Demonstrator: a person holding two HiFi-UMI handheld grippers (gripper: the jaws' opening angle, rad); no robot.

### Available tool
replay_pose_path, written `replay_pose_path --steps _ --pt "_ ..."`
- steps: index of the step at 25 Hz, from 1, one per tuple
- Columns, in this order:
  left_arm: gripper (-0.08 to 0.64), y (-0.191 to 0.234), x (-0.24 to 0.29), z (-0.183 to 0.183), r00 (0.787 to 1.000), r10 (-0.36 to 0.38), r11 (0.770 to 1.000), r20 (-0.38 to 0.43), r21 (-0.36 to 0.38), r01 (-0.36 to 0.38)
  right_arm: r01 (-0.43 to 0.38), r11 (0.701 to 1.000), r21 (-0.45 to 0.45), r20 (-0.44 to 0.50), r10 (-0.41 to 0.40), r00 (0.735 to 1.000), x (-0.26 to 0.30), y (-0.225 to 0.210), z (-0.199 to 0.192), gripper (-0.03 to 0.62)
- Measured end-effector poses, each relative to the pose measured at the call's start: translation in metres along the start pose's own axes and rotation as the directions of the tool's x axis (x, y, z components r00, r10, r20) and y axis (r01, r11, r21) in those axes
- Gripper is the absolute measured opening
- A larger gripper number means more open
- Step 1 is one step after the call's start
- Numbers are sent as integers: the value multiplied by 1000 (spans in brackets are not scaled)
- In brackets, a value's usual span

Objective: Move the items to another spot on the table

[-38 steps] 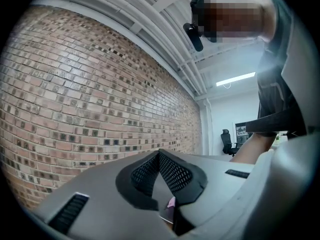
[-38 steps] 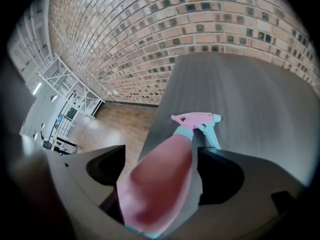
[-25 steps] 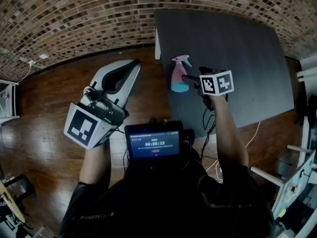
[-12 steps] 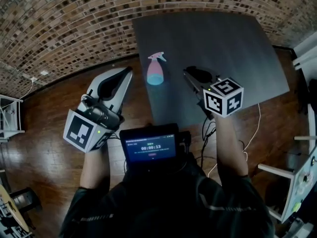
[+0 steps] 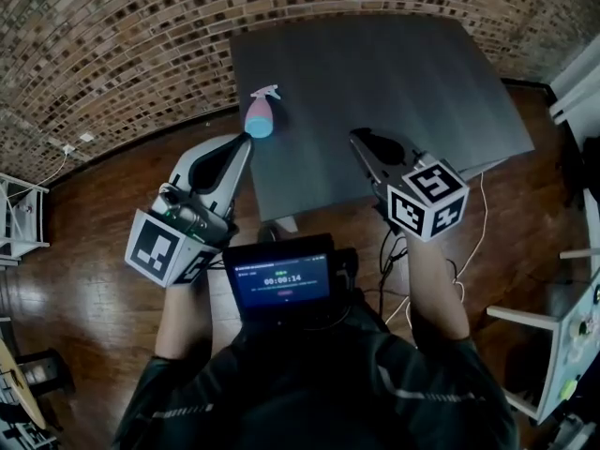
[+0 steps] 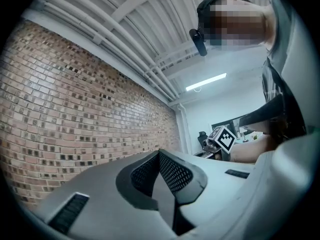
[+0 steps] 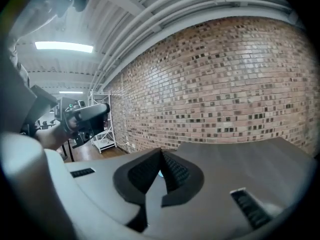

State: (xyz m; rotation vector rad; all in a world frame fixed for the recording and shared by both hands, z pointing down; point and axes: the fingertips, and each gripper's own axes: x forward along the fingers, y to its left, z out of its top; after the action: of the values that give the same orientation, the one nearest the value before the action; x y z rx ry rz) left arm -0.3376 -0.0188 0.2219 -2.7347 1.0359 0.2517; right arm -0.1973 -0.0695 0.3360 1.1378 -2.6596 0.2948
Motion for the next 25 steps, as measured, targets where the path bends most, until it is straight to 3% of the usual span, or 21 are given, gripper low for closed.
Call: replay_pose_path --steps 9,25 --pt "-3 -45 -12 7 999 29 1000 -37 -1 -29 -13 1000 -14 67 14 998 -56 21 4 -2" --pt "-3 -21 -45 12 1000 -1 999 -27 -32 0 72 997 20 49 -73 996 -50 43 2 -2"
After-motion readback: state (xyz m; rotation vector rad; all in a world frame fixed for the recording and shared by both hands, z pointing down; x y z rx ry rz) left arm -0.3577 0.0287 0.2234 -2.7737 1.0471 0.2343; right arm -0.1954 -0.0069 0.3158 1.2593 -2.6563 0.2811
